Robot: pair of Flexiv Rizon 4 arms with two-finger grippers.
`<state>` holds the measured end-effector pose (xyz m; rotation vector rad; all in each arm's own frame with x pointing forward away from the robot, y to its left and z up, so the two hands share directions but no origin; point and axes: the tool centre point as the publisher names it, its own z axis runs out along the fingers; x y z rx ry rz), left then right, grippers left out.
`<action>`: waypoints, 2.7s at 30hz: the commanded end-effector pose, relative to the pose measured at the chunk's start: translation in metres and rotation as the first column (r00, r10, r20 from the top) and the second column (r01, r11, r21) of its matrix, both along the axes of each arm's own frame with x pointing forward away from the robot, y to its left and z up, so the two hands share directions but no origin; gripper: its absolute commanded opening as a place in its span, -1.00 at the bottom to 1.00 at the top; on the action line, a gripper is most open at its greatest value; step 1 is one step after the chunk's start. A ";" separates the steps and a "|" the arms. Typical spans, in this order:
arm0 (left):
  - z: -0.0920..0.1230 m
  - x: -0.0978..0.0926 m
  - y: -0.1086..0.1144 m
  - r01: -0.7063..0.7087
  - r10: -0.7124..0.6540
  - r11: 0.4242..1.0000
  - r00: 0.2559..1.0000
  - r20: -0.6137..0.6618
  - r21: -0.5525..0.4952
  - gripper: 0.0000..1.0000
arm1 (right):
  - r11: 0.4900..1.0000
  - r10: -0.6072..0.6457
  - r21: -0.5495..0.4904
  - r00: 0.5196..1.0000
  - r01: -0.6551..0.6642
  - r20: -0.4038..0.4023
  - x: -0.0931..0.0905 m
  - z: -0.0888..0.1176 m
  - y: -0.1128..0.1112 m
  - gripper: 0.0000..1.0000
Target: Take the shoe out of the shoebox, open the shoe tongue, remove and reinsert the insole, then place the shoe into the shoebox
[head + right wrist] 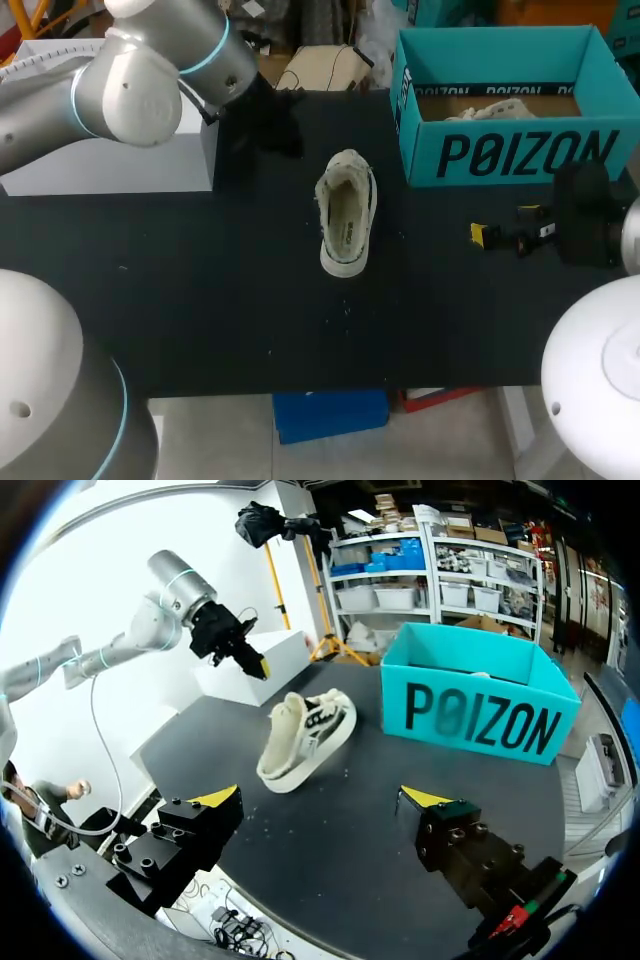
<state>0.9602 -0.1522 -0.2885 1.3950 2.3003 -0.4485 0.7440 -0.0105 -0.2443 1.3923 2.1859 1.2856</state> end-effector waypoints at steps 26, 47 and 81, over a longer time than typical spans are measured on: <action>-0.045 -0.042 -0.059 0.144 -0.140 0.990 0.979 -0.151 0.015 -1.00 | 1.000 0.002 -0.001 1.000 -0.002 -0.005 0.000 0.001 -0.001 1.00; -0.002 -0.061 -0.021 0.179 -0.168 0.981 0.975 -0.142 0.068 -0.67 | 1.000 0.002 -0.001 1.000 -0.002 -0.005 0.000 0.001 -0.001 1.00; 0.029 -0.084 0.036 -0.068 -0.012 0.972 0.942 -0.335 -0.224 1.00 | 1.000 0.002 -0.001 1.000 -0.002 -0.005 0.000 0.001 -0.001 1.00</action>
